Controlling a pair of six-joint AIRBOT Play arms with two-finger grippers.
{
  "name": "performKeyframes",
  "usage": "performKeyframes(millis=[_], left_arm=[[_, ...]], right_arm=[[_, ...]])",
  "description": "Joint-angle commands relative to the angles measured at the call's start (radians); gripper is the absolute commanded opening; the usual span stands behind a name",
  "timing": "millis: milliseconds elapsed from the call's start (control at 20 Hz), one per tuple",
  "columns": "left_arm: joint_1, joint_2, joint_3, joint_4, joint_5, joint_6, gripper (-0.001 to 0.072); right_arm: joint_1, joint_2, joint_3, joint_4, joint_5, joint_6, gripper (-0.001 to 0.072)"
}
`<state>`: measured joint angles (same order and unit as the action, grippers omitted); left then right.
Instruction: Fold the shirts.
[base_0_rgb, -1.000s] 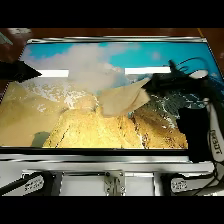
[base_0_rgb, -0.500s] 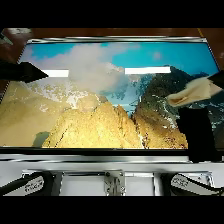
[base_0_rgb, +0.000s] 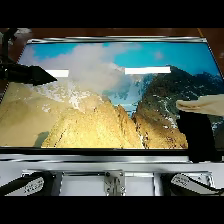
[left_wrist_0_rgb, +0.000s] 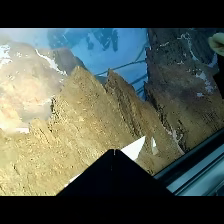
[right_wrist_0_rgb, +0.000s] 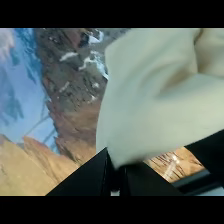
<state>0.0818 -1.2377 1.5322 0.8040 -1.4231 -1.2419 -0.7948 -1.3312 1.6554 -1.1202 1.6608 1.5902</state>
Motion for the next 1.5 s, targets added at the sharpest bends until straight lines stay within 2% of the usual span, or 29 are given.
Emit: performKeyframes(millis=[0, 250, 500, 650, 850, 1000, 1050, 1100, 1150, 1350, 1450], left_arm=[[-0.014, 0.000, 0.000, 0.001, 0.008, 0.005, 0.0037], [-0.014, 0.000, 0.000, 0.001, 0.008, 0.027, 0.0038], [-0.014, 0.000, 0.000, 0.001, 0.008, 0.027, 0.0038], [-0.014, 0.000, 0.000, 0.000, 0.007, 0.026, 0.0037], [-0.014, 0.000, 0.000, 0.000, 0.008, 0.026, 0.0037], [-0.014, 0.000, 0.000, 0.000, 0.008, 0.026, 0.0037], [-0.014, 0.000, 0.000, 0.000, 0.008, 0.026, 0.0037], [-0.014, 0.000, 0.000, 0.000, 0.008, 0.026, 0.0037], [-0.014, 0.000, 0.000, 0.000, 0.008, 0.026, 0.0037], [-0.014, 0.000, 0.000, 0.002, 0.018, 0.026, 0.0037], [-0.014, -0.003, 0.000, 0.005, 0.069, 0.025, 0.0036]], right_arm=[[-0.011, 0.001, 0.001, -0.190, 0.200, -0.058, 0.0061], [-0.010, 0.076, -0.079, -0.367, 0.200, -0.039, 0.0060], [-0.011, 0.167, -0.372, -0.518, 0.195, -0.056, 0.0060], [-0.011, 0.217, -0.530, -0.619, 0.123, -0.053, 0.0060], [-0.010, 0.223, -0.635, -0.616, 0.005, 0.024, 0.0060], [-0.010, 0.223, -0.686, -0.610, -0.032, 0.066, 0.0065], [-0.011, 0.223, -0.696, -0.613, -0.043, 0.070, 0.0219], [-0.010, 0.222, -0.697, -0.621, -0.048, 0.070, 0.0556], [-0.010, 0.222, -0.696, -0.645, -0.046, 0.069, 0.0645], [-0.010, 0.223, -0.560, -0.762, -0.018, 0.035, 0.0645], [-0.005, 0.223, -0.380, -0.674, -0.101, 0.016, 0.0644]])
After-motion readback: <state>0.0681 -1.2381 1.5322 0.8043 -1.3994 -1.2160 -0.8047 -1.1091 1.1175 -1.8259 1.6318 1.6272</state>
